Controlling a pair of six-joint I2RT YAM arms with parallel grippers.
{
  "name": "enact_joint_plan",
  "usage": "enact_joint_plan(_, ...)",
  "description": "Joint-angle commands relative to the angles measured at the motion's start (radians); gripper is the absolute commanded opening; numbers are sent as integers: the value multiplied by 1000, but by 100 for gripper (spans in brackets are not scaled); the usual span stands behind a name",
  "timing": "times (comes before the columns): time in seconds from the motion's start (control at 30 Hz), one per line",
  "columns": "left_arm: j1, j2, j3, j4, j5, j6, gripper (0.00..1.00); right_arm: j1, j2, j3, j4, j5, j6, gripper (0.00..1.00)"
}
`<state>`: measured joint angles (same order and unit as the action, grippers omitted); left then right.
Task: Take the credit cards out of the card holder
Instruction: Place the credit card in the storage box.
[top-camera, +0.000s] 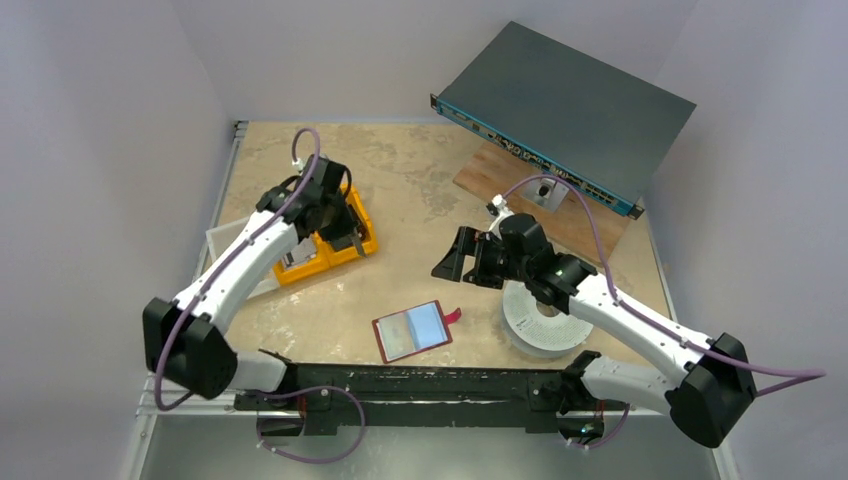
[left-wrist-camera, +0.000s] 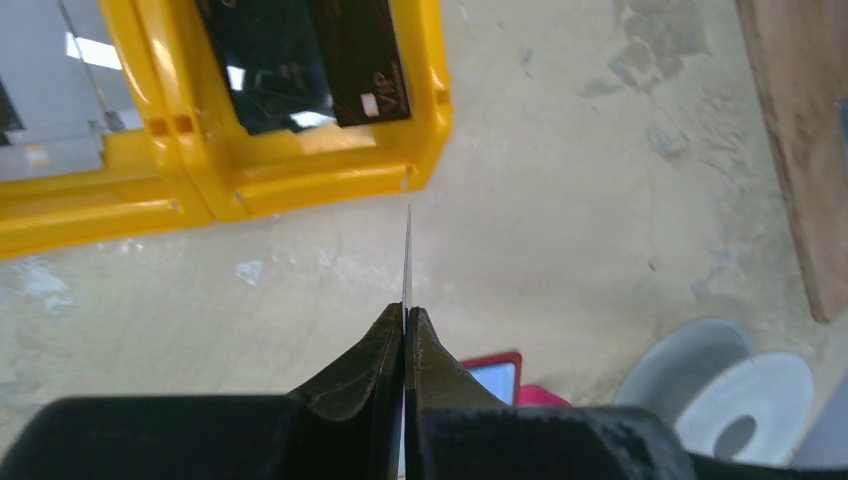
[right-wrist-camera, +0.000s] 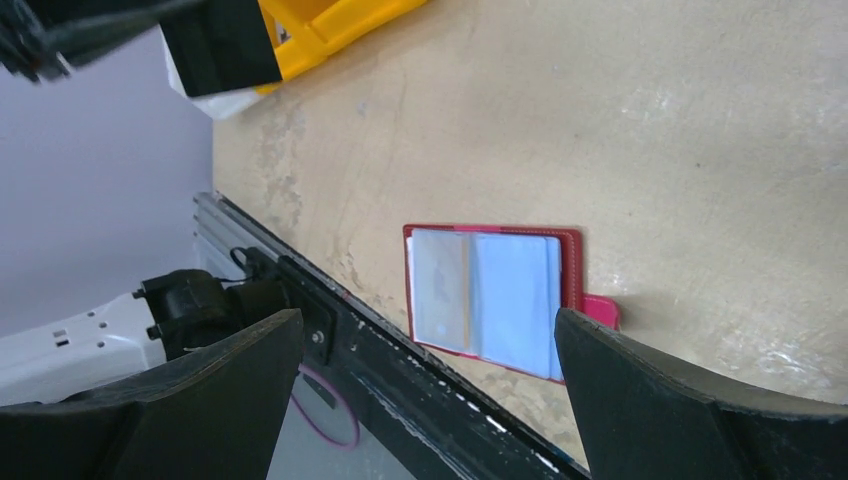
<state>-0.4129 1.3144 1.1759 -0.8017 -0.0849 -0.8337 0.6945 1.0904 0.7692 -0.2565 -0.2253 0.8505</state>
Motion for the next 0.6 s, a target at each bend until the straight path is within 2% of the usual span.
enact_joint_plan(0.0, 60, 129, 143, -98, -129, 78, 0, 0, -45, 19, -45, 37, -44, 99)
enact_joint_plan(0.27, 135, 345, 249, -31, -67, 120, 0, 0, -114, 21, -94, 87, -62, 99)
enact_joint_plan(0.57, 162, 387, 246, 73, 34, 101, 0, 0, -136, 10, -119, 91, -70, 99)
